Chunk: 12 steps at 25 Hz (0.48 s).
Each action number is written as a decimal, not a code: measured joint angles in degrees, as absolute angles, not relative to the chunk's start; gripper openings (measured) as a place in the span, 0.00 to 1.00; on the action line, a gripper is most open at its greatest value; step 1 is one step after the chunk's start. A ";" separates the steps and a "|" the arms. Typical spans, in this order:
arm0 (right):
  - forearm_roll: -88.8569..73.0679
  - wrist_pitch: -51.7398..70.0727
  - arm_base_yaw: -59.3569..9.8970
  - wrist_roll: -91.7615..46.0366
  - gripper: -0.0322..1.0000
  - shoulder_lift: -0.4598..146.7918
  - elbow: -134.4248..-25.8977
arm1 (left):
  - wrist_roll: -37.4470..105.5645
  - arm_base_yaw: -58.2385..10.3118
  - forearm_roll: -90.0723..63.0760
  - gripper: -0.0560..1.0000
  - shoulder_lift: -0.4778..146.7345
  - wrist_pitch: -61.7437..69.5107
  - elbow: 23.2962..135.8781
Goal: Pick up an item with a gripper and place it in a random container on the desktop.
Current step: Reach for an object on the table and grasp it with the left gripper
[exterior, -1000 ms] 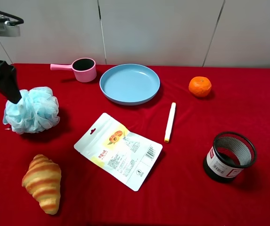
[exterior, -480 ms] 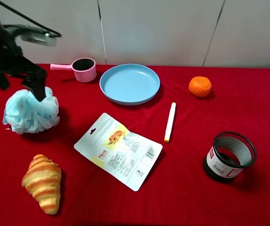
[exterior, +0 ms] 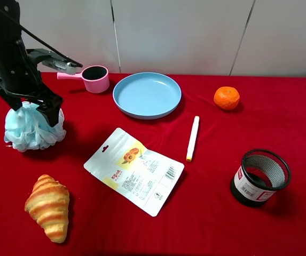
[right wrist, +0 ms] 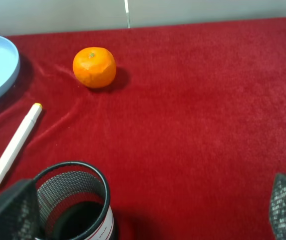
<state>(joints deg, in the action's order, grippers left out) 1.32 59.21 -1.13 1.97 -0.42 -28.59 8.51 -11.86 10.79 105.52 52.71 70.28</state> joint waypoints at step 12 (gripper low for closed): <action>1.32 59.21 -1.13 1.97 0.70 -0.42 -28.59 | 8.63 -11.86 15.21 0.99 114.06 43.94 70.50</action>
<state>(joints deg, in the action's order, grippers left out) 1.32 59.21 -1.13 1.97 -0.42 -28.59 8.63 -11.86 15.21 114.06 43.94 70.50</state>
